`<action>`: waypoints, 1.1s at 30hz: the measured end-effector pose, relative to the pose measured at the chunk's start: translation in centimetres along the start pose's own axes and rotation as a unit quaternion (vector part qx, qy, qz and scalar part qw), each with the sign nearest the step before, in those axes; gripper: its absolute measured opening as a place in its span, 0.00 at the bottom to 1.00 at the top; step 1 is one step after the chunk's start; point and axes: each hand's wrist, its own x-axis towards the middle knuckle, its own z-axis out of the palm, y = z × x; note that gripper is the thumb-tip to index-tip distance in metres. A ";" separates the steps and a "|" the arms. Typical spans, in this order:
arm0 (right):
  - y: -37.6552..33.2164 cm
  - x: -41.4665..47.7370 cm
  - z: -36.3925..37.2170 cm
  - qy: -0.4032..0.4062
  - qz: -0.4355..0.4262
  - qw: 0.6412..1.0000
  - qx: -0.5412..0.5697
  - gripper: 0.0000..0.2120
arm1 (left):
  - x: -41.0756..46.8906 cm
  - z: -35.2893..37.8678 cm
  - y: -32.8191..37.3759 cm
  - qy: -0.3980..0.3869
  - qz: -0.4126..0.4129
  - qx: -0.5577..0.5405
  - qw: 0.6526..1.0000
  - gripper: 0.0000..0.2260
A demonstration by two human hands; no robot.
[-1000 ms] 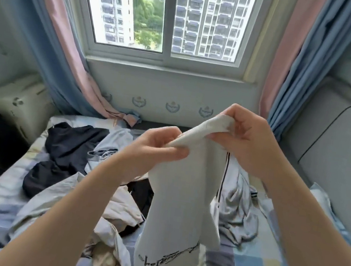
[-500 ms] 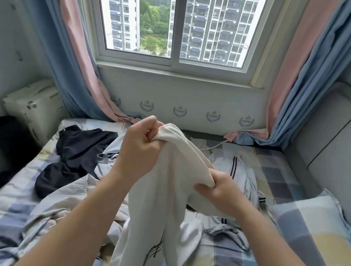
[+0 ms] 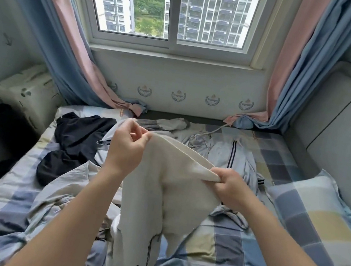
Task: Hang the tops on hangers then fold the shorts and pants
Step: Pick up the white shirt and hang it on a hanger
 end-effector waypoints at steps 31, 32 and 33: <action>-4.7 0.3 -7.6 0.137 -0.115 0.974 0.139 0.03 | -4.8 1.6 -3.9 -0.271 0.048 0.093 0.957 0.16; -4.9 0.6 -7.7 0.151 -0.117 0.971 0.144 0.05 | -4.9 1.9 -3.7 -0.266 0.026 0.068 0.961 0.15; -5.0 0.7 -7.8 0.164 -0.118 0.968 0.148 0.06 | -5.0 2.1 -3.7 -0.266 0.012 0.049 0.963 0.14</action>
